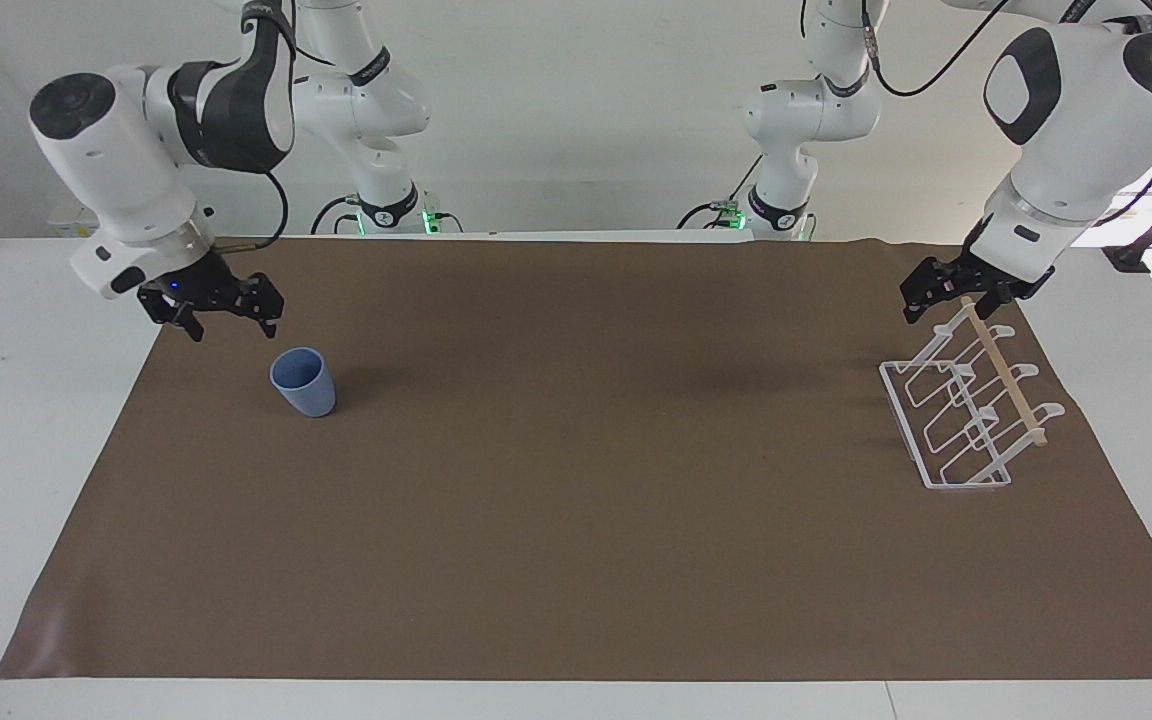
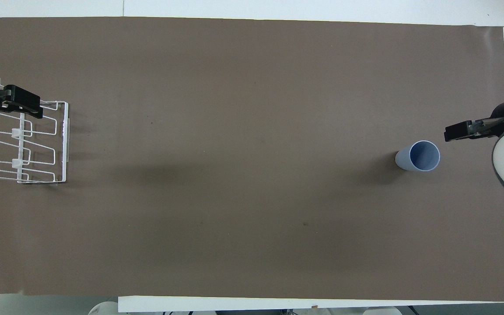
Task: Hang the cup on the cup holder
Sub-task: 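Lower the right gripper into the blue cup's rim and grasp it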
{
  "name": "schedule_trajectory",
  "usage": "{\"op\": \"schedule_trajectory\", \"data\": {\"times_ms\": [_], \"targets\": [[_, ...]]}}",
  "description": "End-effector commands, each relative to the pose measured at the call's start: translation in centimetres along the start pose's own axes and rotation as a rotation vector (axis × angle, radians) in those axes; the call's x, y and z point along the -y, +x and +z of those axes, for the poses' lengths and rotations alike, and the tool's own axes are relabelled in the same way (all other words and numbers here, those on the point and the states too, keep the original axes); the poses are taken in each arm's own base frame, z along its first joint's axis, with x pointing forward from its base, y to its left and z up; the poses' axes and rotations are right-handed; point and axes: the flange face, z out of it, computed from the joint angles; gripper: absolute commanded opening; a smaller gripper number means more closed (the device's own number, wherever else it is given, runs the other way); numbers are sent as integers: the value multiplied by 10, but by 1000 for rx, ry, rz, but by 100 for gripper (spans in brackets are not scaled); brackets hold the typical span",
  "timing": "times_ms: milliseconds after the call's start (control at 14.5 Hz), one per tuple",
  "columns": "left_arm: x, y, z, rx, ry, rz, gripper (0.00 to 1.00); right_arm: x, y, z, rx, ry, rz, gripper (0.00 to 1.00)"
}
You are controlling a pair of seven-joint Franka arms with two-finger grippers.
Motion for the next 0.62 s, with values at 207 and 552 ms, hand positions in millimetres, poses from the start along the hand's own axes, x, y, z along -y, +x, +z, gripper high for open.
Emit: {"op": "schedule_trajectory", "data": {"times_ms": [207,552], "targets": [[3,-4,-1,-19,-3,-18,100,-8,-2,65,51,32,-76,89],[15,-7,2,7,-2,-44,100,-7,-4,100,63,99,-95,78]]}}
